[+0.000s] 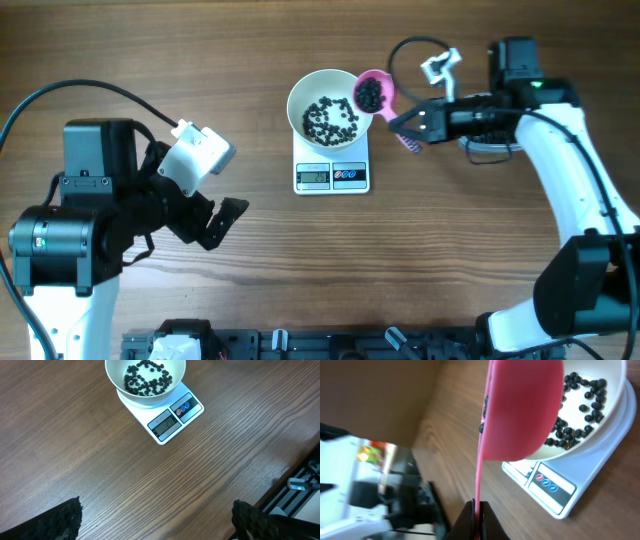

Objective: Scoop item into bowl and weigh 150g on scale
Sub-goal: 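Carry the filled scoop with the right gripper over the white bowl, then tilt the scoop with the right gripper to pour beans into the bowl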

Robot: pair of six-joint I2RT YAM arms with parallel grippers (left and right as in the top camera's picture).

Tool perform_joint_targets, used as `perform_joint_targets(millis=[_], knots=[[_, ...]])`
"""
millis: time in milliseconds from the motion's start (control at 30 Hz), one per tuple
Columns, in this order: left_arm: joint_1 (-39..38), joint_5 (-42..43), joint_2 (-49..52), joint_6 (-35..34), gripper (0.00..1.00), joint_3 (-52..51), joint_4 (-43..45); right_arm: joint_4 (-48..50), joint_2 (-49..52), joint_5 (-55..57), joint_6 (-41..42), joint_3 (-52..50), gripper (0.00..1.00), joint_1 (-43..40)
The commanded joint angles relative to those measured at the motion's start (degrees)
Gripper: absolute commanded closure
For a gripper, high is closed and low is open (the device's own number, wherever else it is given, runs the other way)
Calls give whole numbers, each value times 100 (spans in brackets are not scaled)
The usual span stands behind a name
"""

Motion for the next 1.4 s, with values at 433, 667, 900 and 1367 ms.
perform_joint_targets(millis=[433, 667, 900, 1367], knots=[[39, 87, -17, 109, 0, 81, -4, 1147, -105, 3871, -837, -15, 95, 1456], [39, 87, -17, 109, 0, 81, -4, 1357, -22, 4728, -1375, -17, 95, 1808], [39, 87, -17, 109, 0, 81, -4, 1637, 72, 5075, -1460, -17, 95, 1840], [39, 87, -17, 109, 0, 81, -4, 1781, 72, 5687, -1816, -17, 96, 2070]])
